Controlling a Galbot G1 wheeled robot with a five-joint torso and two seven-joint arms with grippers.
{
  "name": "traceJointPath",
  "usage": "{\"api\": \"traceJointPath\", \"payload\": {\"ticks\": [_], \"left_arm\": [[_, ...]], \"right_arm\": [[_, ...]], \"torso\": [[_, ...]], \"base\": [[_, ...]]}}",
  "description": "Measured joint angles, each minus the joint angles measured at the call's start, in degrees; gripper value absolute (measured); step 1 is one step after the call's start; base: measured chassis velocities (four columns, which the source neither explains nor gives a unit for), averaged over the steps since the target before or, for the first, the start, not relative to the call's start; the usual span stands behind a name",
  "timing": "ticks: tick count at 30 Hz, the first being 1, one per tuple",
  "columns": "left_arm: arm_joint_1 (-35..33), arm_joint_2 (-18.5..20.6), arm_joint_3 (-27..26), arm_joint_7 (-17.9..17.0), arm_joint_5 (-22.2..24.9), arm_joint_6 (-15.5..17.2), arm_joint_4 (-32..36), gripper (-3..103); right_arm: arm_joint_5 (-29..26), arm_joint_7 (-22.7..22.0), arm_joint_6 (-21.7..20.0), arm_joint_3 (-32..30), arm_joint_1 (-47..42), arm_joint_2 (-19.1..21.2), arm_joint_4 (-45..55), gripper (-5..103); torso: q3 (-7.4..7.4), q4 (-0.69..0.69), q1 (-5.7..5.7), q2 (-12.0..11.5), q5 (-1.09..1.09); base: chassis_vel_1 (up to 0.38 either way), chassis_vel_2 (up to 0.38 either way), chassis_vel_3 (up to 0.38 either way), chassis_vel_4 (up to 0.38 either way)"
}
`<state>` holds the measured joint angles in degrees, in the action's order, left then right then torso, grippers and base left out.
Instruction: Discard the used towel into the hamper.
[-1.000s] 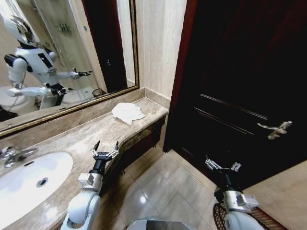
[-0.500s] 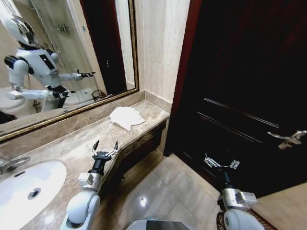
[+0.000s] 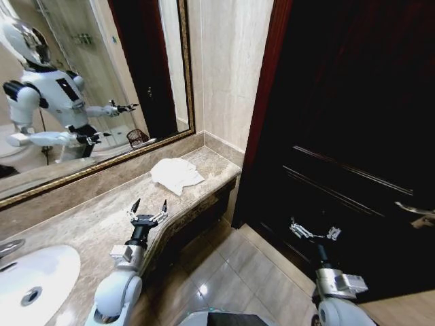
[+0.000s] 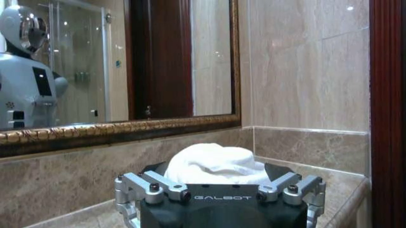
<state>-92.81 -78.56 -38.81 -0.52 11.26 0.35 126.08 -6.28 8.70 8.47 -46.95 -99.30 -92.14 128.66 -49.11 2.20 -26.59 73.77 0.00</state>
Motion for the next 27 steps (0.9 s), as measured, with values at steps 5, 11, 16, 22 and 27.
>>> {"api": "traceJointPath", "payload": {"ticks": [5, 11, 16, 22, 27], "left_arm": [[5.2, 5.1, 0.0, -1.3, 4.3, 5.4, -0.6, 100], [12.7, 10.1, 1.0, -5.3, 11.0, 14.9, -0.8, 100], [23.0, 16.5, 3.8, -8.3, 18.9, 22.2, -6.1, 100], [34.5, 22.9, 8.0, -11.5, 26.2, 28.0, -12.2, 100], [41.5, 26.5, 12.1, -18.9, 36.6, 37.0, -14.1, 100]], "right_arm": [[-0.8, 0.0, 0.2, -0.3, -0.2, 0.0, -0.1, 100], [-1.3, 0.0, 0.7, -0.4, -0.9, 0.0, -0.2, 100], [-1.3, 0.0, 0.8, -0.4, -1.2, 0.0, -0.1, 100], [-1.5, 0.0, 0.8, -0.9, -1.6, 0.0, 0.4, 100], [-1.8, 0.0, 1.0, -1.2, -1.9, 0.0, 0.0, 100]], "torso": [[0.01, 0.0, 0.02, 0.0, -0.01], [0.0, -0.01, 0.01, 0.0, -0.01], [0.0, -0.01, 0.0, 0.0, -0.02], [-0.01, -0.02, 0.0, 0.0, -0.02], [-0.01, -0.01, -0.01, 0.0, -0.01]], "base": [[0.0, 0.0, 0.0, 0.0], [0.0, 0.0, 0.0, 0.0], [0.0, 0.0, 0.0, 0.0], [0.0, 0.0, 0.0, 0.0], [0.0, 0.0, 0.0, 0.0]]}}
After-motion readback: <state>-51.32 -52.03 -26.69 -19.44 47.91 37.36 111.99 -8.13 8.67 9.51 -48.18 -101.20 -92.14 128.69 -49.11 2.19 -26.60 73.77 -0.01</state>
